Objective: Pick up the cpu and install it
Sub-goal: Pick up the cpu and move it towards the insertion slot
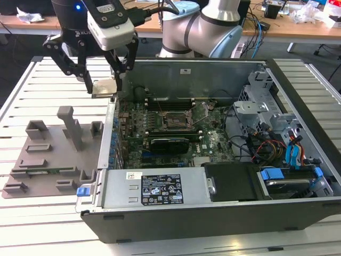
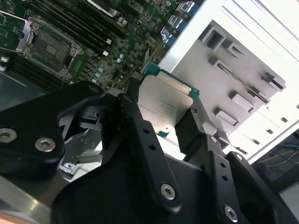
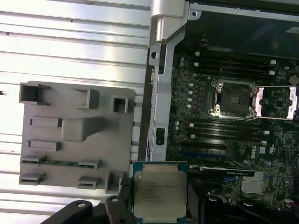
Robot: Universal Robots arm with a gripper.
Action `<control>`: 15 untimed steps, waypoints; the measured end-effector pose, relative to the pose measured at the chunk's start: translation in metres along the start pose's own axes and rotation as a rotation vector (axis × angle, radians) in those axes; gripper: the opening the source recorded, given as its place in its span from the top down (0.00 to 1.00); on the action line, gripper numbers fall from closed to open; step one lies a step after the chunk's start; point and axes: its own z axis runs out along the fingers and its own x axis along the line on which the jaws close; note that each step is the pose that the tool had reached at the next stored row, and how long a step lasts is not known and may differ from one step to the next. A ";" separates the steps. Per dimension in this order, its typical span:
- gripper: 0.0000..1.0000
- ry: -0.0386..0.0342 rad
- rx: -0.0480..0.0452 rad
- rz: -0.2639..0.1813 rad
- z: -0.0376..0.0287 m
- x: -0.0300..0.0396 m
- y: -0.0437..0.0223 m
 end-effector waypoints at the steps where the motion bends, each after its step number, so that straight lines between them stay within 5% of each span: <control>1: 0.45 0.0000 0.0000 0.000 0.0001 -0.0024 -0.0002; 15: 0.45 0.0000 0.0003 0.000 0.0011 -0.0255 -0.0022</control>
